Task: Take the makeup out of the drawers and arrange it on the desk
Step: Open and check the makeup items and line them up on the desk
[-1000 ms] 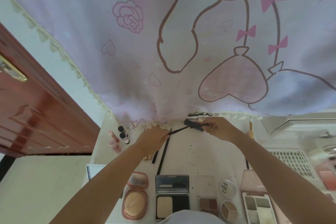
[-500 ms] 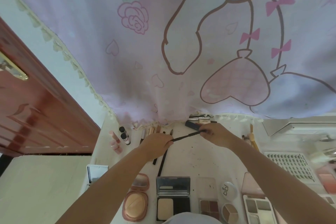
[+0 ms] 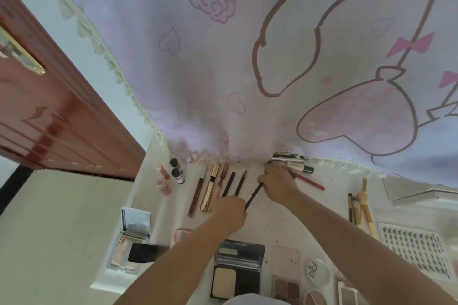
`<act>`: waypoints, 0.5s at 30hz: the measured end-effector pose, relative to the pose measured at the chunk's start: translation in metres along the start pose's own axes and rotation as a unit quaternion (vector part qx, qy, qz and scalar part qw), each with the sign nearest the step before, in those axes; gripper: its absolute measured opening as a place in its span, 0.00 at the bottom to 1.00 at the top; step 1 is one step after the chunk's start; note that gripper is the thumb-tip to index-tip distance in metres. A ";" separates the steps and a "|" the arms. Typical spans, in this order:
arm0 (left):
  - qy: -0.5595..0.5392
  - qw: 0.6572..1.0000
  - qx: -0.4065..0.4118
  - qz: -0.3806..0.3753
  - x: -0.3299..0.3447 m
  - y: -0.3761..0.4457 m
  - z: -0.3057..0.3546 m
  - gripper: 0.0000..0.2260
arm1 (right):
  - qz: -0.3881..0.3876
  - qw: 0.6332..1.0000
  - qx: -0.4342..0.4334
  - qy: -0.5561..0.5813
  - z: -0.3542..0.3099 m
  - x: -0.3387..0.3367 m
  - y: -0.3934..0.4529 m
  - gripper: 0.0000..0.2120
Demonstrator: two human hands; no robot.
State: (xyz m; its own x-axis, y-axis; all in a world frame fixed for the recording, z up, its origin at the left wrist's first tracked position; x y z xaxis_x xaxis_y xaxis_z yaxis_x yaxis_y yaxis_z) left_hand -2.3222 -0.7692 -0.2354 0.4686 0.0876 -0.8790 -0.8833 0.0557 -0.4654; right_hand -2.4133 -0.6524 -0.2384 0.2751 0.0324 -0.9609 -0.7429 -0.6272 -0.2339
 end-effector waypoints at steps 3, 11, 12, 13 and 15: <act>0.038 0.999 -0.003 -0.019 0.007 0.006 -0.001 0.17 | -0.006 1.000 -0.027 0.006 -0.005 0.007 0.013 0.17; 0.058 0.998 -0.027 -0.026 0.017 0.014 -0.003 0.12 | 0.041 0.996 -0.050 0.062 0.001 0.014 0.022 0.16; 0.048 0.998 -0.032 -0.022 0.018 0.013 -0.003 0.12 | 0.070 0.995 -0.036 0.058 0.007 0.013 0.020 0.15; 0.039 0.999 -0.034 -0.018 0.018 0.013 -0.004 0.12 | 0.094 0.995 -0.011 0.039 0.014 0.012 0.017 0.16; 0.023 0.999 -0.037 -0.007 0.019 0.011 -0.004 0.12 | 0.111 0.992 0.053 0.008 0.026 0.008 0.008 0.19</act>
State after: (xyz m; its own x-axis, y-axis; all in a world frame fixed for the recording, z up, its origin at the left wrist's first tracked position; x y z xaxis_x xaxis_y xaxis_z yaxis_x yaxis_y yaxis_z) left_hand -2.3233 -0.7709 -0.2573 0.4820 0.0411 -0.8752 -0.8755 -0.0174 -0.4830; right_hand -2.4328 -0.6363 -0.2520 0.1065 -0.1104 -0.9882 -0.8464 -0.5316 -0.0319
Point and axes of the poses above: each hand's wrist, its own y-axis towards the middle knuckle, its own x-axis out of the palm, z = x × y, the point moved 1 cm from there along y, towards the middle knuckle, and after that the axes turned 6 degrees about z, right-handed, at the moved point
